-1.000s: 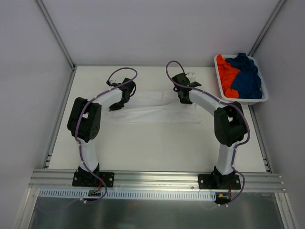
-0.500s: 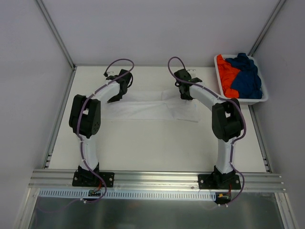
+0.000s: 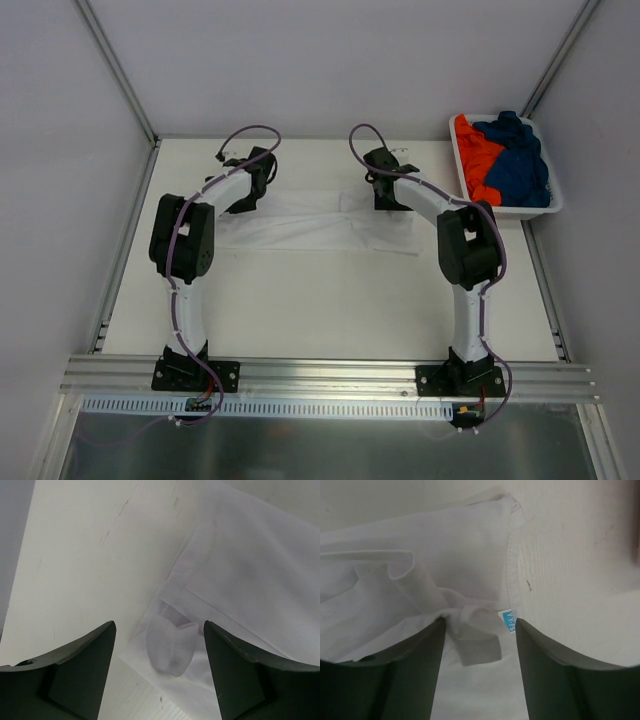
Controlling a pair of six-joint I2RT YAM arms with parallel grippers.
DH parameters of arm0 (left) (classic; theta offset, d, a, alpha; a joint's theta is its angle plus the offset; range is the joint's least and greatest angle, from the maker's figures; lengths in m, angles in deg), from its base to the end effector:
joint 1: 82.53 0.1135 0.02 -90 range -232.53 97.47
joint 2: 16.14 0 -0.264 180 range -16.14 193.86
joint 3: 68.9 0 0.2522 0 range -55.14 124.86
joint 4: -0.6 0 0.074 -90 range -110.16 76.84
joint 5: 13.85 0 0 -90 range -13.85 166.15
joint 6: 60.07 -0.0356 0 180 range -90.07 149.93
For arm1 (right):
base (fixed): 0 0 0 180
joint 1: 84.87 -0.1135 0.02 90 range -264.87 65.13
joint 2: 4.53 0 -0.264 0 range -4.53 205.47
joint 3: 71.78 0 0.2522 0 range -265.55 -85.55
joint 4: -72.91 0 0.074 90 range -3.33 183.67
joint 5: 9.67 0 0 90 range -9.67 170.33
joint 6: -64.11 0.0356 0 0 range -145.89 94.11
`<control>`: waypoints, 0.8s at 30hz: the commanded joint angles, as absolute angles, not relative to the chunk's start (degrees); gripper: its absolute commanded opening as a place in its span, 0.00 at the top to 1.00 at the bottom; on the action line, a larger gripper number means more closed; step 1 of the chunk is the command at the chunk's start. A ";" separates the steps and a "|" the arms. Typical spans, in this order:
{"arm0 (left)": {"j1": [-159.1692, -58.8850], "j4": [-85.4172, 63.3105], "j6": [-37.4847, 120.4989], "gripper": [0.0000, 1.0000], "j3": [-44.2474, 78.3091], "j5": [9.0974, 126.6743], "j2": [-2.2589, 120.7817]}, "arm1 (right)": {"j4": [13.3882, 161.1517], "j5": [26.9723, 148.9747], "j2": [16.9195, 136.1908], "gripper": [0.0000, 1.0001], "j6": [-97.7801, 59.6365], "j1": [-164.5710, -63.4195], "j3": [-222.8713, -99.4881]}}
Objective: Fold and stack the t-shirts
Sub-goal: Fold the tshirt
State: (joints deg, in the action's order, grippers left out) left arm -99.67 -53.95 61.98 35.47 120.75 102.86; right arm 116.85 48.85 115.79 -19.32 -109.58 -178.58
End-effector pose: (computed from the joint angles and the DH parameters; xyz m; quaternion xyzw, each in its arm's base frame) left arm 0.4157 -0.1020 0.1878 -0.1861 0.8934 0.2698 0.3073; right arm 0.4208 0.1732 0.1945 -0.0706 0.9244 -0.1781 0.3299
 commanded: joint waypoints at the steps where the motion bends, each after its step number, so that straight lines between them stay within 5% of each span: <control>1: -99.23 -54.47 63.32 0.28 37.32 124.75 95.15 | 115.24 44.31 115.01 0.36 -22.01 -109.30 -182.92; 12: -107.48 -53.85 64.65 0.33 32.67 128.36 82.12 | 109.43 41.21 96.38 0.29 -23.87 -110.35 -172.22; 16: -109.86 -53.68 66.74 0.51 30.21 123.80 82.21 | 111.28 41.13 92.25 0.28 -22.90 -112.98 -168.09; 17: -110.73 -53.50 67.10 0.64 28.55 122.74 82.03 | 111.20 42.35 90.85 0.28 -22.55 -113.34 -167.03; 21: -112.14 -50.95 66.93 0.90 24.15 117.20 81.41 | 110.93 45.97 88.99 0.34 -20.09 -115.45 -162.11; 24: -112.32 -50.16 67.02 0.93 22.56 116.23 82.55 | 110.49 46.67 89.69 0.36 -19.12 -116.77 -160.96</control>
State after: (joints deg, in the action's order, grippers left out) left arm -111.83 -51.53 66.18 23.69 119.09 81.83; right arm 110.49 44.78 89.75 -21.42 -115.65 -162.38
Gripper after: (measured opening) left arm 0.079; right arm 0.649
